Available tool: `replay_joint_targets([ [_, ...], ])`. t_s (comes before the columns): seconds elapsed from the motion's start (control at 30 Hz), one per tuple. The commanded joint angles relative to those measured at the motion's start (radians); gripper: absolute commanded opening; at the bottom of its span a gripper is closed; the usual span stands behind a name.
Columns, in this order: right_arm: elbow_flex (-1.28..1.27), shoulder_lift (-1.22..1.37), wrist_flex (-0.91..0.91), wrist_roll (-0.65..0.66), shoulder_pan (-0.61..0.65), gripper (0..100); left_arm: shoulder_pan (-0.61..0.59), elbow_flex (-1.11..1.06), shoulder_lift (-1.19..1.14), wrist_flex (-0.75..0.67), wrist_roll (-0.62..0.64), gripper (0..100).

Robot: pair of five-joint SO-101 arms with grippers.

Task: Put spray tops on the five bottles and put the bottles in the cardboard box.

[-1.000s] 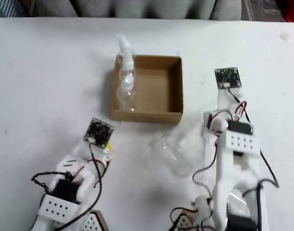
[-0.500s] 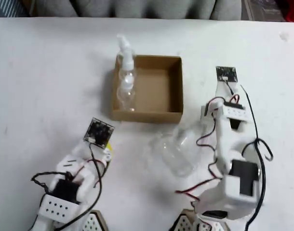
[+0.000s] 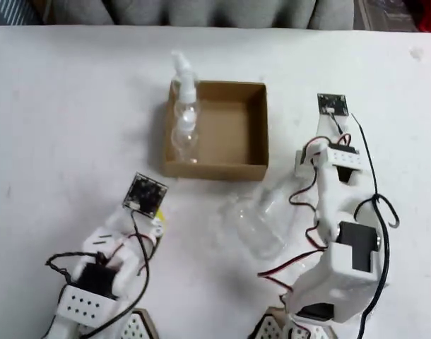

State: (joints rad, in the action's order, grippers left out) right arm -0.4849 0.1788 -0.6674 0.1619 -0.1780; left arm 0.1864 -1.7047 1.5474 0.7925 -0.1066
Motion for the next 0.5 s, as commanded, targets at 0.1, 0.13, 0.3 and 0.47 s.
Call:
replay_joint_targets([
  [0.1, 0.127, -0.073, -0.148, -0.008, -0.051, 1.6, 0.001, 0.005, 0.019, 0.008, -0.009, 2],
  [0.13, 0.155, -0.085, -0.197, -0.008, -0.053, 1.6, 0.001, 0.005, 0.019, 0.008, -0.009, 2],
  [0.3, 0.247, -0.153, -0.406, -0.006, -0.053, 1.6, 0.001, 0.005, 0.019, 0.008, -0.009, 2],
  [0.47, 0.249, -0.255, -0.53, -0.008, -0.053, 1.6, 0.001, 0.005, 0.019, 0.008, -0.012, 2],
])
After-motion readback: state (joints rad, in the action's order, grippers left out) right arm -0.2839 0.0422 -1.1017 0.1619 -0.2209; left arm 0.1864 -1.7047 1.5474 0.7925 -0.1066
